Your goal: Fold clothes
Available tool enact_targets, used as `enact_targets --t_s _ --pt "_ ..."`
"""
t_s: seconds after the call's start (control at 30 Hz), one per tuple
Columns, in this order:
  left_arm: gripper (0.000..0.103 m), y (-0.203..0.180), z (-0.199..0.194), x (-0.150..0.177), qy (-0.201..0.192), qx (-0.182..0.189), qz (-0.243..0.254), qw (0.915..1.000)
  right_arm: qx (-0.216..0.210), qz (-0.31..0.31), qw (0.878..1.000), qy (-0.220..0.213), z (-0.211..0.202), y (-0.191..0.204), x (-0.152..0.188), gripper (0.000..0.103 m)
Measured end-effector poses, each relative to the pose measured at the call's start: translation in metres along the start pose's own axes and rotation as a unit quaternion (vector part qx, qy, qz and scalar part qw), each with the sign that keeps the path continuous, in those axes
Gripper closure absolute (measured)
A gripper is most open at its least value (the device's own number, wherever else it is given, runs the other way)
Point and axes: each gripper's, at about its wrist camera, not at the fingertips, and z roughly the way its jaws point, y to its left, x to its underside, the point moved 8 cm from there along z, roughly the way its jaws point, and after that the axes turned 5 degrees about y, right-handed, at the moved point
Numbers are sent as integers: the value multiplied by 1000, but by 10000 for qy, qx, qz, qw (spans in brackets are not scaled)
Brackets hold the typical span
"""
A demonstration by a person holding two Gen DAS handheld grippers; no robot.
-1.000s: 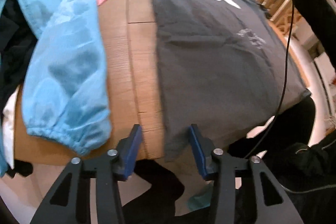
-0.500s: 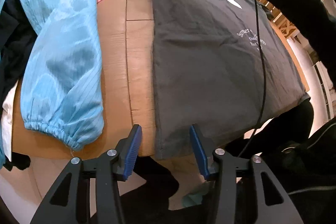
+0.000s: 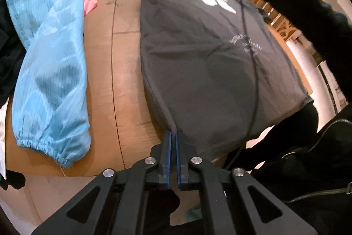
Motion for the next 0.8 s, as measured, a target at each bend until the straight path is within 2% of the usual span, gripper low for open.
enact_targets --t_s 0.23,0.3,0.67,0.7,0.8 --pt "100 -11 -8 -4 -161 296 74 9994 521 41 9978 400 31 -3 -5 60" --pt "100 -12 -11 -5 -196 351 109 9991 542 130 9972 498 36 -9 -3 60" --pt "100 -26 -18 -7 -335 469 344 9977 631 -58 9970 452 32 -1 -6 60" --pt "100 -25 -18 -8 -334 460 340 9978 637 -79 9971 418 31 -1 -7 63" --pt "100 -26 -18 -9 -341 478 338 9977 805 -206 9961 305 26 -5 -6 92"
